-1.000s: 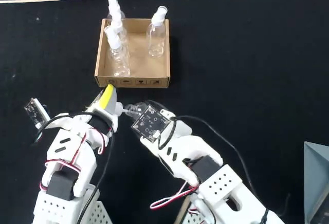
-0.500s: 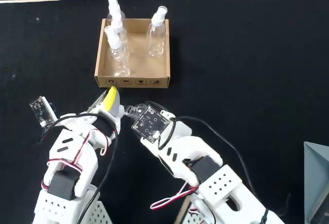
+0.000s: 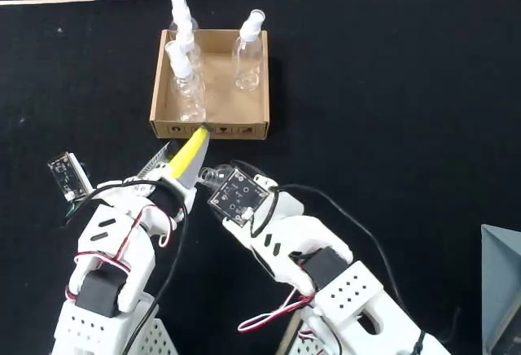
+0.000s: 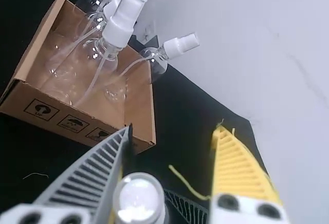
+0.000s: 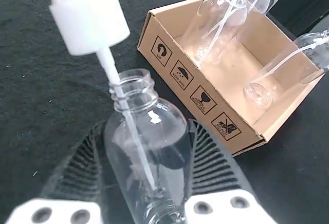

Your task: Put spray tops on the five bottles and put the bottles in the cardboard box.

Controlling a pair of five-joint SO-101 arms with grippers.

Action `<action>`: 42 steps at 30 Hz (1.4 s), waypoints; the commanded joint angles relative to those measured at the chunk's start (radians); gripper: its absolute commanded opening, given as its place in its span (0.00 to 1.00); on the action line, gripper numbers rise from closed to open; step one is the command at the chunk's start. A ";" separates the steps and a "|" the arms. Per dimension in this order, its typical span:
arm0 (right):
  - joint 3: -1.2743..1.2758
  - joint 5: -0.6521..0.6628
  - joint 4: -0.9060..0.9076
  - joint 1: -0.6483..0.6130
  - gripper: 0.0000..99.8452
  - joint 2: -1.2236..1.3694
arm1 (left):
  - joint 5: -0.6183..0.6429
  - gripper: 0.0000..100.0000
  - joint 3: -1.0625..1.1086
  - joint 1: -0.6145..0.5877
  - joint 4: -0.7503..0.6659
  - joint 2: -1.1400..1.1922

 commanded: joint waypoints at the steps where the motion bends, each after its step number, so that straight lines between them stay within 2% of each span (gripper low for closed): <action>1: -0.008 -0.005 -0.032 0.002 0.01 -0.030 | -0.003 0.24 -0.027 0.004 -0.017 -0.015; 5: -0.013 -0.012 -0.032 0.002 0.01 -0.030 | 0.058 0.24 -0.033 0.002 -0.023 -0.015; 14: -0.008 -0.014 -0.097 0.008 0.01 -0.030 | 0.068 0.24 -0.056 0.013 -0.025 -0.015; 20: -0.005 -0.017 -0.141 0.006 0.01 -0.030 | 0.144 0.24 -0.108 0.012 -0.025 -0.015; 23: -0.007 -0.080 -0.166 0.008 0.01 -0.030 | 0.173 0.24 -0.127 0.005 -0.025 -0.015; 34: 0.004 -0.106 -0.175 0.002 0.01 -0.030 | 0.164 0.24 -0.159 0.002 -0.051 -0.015; 38: 0.015 -0.104 -0.178 0.002 0.01 -0.030 | 0.074 0.24 -0.151 0.005 -0.095 -0.005; 42: 0.015 -0.104 -0.178 0.002 0.01 -0.030 | 0.061 0.24 -0.130 0.012 -0.098 -0.005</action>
